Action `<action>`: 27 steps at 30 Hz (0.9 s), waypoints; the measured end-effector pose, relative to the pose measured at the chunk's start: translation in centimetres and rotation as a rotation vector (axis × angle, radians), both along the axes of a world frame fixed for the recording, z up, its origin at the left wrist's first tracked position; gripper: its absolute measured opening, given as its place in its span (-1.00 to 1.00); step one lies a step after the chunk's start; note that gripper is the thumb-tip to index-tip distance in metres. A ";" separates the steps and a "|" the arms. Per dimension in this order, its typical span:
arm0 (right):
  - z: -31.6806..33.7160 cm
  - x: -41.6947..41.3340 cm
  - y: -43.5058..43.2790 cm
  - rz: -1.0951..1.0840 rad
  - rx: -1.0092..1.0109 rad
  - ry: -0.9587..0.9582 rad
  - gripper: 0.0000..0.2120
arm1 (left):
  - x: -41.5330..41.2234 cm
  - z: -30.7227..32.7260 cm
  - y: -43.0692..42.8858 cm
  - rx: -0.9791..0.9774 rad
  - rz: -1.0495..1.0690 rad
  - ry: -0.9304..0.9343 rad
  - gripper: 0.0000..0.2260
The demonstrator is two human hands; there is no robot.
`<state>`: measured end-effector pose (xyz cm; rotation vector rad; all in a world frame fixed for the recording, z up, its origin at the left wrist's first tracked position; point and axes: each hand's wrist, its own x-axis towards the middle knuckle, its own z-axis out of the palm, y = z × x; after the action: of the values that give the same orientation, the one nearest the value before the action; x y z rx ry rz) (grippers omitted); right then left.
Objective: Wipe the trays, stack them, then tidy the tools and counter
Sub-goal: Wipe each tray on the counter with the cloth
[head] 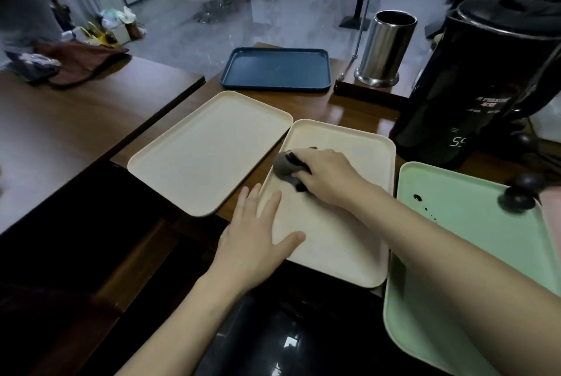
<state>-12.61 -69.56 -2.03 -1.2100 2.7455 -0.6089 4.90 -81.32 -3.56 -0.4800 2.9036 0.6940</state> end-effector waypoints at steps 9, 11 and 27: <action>0.7 -0.7 5.0 -0.229 0.129 0.017 -0.82 | 0.1 0.1 -0.1 0.023 -0.005 0.006 -0.22; 0.6 1.9 5.6 -0.184 0.158 0.012 -0.80 | 0.1 0.0 -0.1 0.026 -0.007 0.016 -0.21; 0.9 -2.1 4.9 -0.262 0.148 0.016 -0.98 | 0.0 0.4 0.0 -0.001 -0.003 -0.029 -0.20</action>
<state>-14.73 -64.69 -1.15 -0.8354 2.9262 -0.4071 4.88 -81.35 -3.14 -0.4815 2.8768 0.6798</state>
